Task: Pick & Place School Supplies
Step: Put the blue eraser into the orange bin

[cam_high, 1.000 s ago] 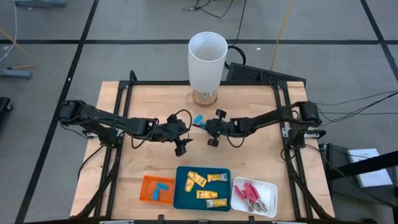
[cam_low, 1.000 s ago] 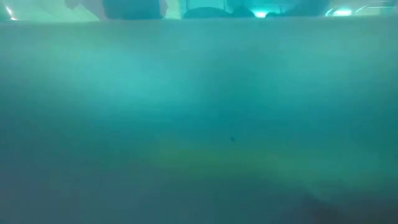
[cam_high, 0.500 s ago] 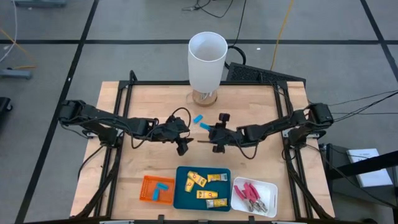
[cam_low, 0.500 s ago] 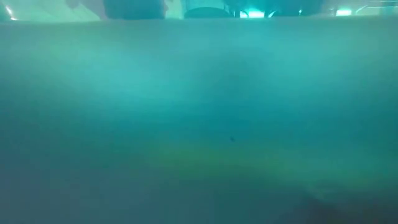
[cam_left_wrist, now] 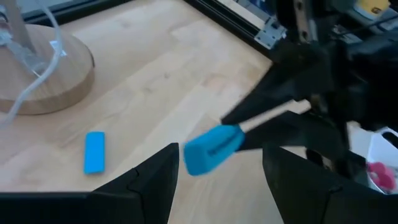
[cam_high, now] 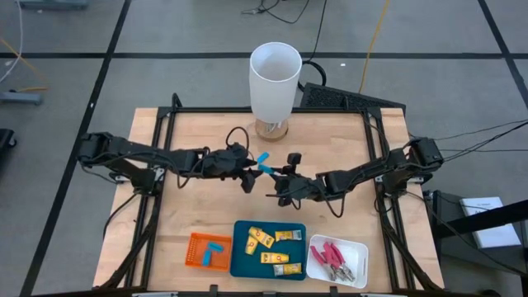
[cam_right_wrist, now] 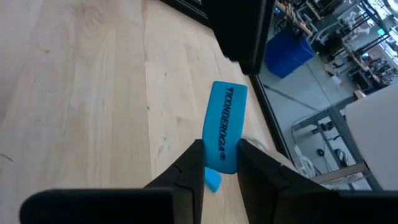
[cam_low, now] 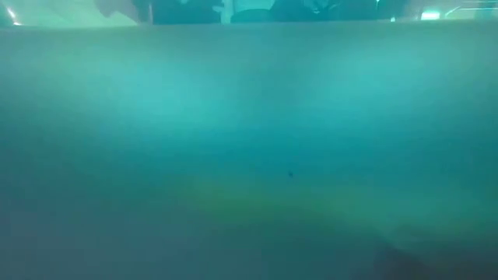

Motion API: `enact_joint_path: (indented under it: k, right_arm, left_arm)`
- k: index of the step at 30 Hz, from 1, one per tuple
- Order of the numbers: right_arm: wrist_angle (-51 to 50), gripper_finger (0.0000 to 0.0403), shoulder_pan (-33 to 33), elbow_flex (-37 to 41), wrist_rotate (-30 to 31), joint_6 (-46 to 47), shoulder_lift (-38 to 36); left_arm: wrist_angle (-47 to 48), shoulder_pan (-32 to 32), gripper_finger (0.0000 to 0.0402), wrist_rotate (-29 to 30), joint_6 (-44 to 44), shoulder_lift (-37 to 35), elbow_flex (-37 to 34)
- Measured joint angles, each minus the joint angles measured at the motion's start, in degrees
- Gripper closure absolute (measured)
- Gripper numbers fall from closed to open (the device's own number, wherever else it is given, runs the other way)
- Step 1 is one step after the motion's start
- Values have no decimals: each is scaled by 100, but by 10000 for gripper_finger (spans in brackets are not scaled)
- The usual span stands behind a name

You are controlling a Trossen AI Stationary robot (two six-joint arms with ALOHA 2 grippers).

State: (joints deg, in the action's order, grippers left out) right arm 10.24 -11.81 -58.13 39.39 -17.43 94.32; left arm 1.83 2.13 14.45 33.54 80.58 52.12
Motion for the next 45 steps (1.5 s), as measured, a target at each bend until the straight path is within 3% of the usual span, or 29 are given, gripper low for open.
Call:
enact_joint_path:
  k: [12, 18, 33, 37, 45]
  right_arm:
    - [407, 335, -71, 0, -21, -206, 0]
    - [580, 334, -71, 0, -23, -357, 0]
    - [1053, 333, -108, -2, 259, -773, -4]
    - [1038, 333, -110, -2, 259, -772, -4]
    - [966, 333, -114, -2, 248, -694, -4]
  left_arm:
    - [-83, -150, 167, -4, 135, 0, 0]
    - [-252, -146, 167, -601, 94, 0, 2]
    - [-243, -133, 170, -716, -138, 2, 2]
    - [-243, -133, 199, -716, -150, 2, 2]
    - [-238, -138, 304, -694, -236, 4, 2]
